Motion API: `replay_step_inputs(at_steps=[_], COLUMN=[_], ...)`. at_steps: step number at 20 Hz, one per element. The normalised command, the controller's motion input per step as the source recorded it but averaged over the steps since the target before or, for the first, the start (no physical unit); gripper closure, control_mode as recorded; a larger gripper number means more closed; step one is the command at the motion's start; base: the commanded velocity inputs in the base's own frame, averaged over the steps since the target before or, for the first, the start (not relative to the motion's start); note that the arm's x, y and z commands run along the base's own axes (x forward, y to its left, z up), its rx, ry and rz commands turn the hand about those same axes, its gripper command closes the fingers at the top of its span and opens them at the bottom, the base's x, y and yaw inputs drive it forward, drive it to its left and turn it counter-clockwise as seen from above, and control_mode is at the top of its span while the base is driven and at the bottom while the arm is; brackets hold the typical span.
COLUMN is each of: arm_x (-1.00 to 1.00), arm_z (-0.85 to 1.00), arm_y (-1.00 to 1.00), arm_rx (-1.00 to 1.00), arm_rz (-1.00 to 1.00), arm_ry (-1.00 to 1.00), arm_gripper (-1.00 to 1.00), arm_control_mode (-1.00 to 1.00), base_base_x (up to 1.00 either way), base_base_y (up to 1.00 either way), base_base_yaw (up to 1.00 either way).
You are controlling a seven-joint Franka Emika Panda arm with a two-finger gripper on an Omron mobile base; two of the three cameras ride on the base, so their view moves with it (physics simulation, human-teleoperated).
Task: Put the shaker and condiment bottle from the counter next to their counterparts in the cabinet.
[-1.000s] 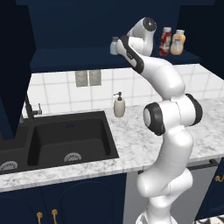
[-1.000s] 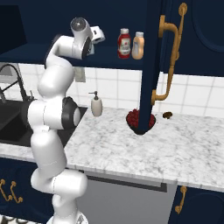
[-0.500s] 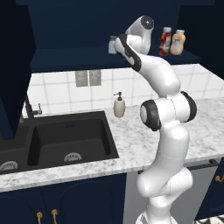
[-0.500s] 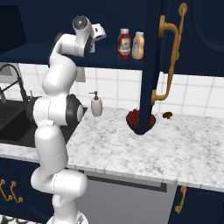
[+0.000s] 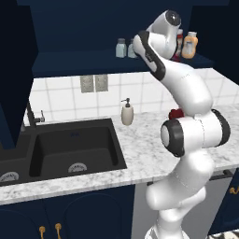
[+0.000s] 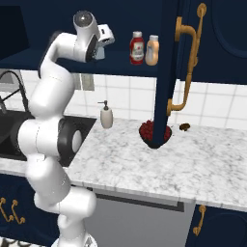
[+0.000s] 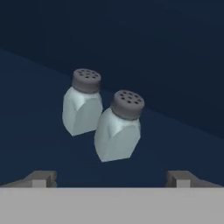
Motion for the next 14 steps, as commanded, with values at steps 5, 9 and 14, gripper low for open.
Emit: replay_step_inputs(at_steps=[5,9,14], arm_x=[-1.0,-1.0,-1.0], arm_z=[-0.42,-0.79,-0.86], arm_y=[-0.05,0.0,0.0], arm_rx=[0.02,0.0,0.0], arm_rz=[0.0,0.0,-0.01], arm_ry=[-0.04,-0.16,-0.26], arm_gripper=[-1.0,-1.0,-1.0], arm_control_mode=[-1.0,-1.0,-1.0], base_base_x=[0.0,0.0,0.0], base_base_y=[0.0,0.0,0.0], base_base_yaw=[0.0,0.0,0.0])
